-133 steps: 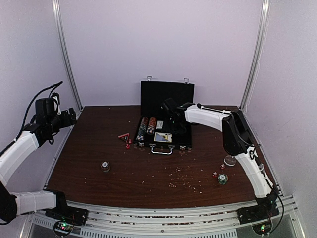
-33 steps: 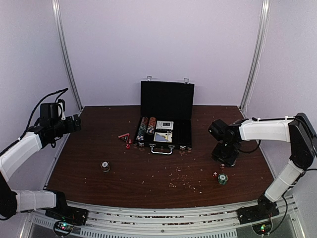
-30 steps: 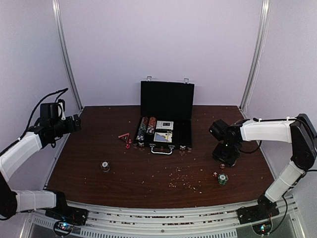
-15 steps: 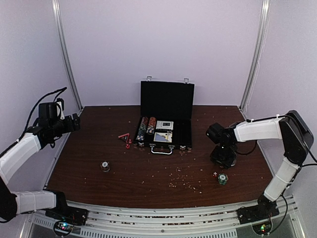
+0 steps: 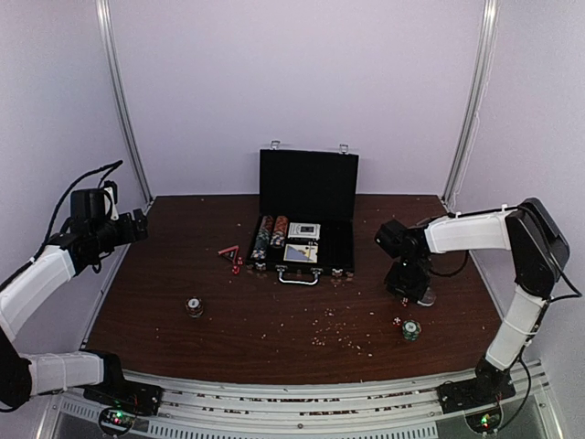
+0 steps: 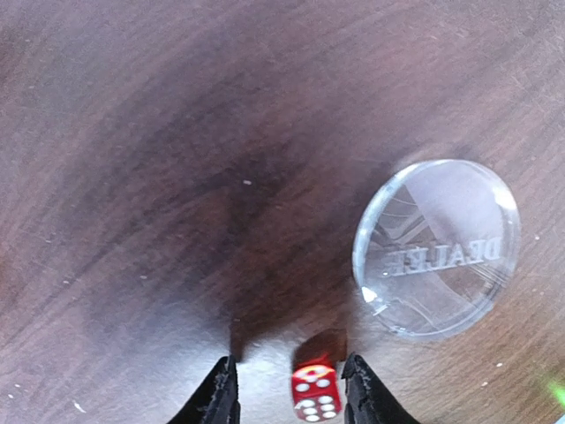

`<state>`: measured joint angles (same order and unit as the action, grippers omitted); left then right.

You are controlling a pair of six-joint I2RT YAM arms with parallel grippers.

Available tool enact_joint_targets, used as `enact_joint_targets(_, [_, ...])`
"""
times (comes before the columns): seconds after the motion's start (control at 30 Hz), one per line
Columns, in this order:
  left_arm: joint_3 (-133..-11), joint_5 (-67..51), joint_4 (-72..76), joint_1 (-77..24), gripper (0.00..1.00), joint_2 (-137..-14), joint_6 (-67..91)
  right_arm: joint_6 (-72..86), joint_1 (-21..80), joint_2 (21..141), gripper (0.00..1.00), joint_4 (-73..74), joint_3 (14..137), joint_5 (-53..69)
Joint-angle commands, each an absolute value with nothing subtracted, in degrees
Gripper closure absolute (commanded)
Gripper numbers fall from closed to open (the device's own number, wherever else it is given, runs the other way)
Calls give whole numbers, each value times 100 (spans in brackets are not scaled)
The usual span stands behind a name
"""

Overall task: Pack up texas hold em set
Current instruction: Pick up the dice from the center of the board.

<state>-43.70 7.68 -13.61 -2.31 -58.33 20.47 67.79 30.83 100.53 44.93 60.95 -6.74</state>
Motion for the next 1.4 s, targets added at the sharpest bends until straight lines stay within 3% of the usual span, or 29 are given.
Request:
enact_joint_targets(0.0, [-4344,797,-1195,-253,2,-5810,1942,6644,3058,10057,59,4821,6164,-935])
enact_joint_targets(0.53, [-4315,747,-1186,-248,2,-5835,1961,6390,3055,9969,68,4531,5914,-718])
enact_joint_targets(0.77, [-4331,738,-1193,-254,2,-5810,1969,6356,3059,9950,77,4411,5779,-675])
enact_joint_targets(1.13, [-4347,772,-1247,-250,2,-5793,1986,5960,3076,9997,100,4358,6051,-723])
enact_joint_targets(1.37, [-4454,737,-1177,-255,2,-5969,1999,5722,3244,10243,100,4412,6868,-948])
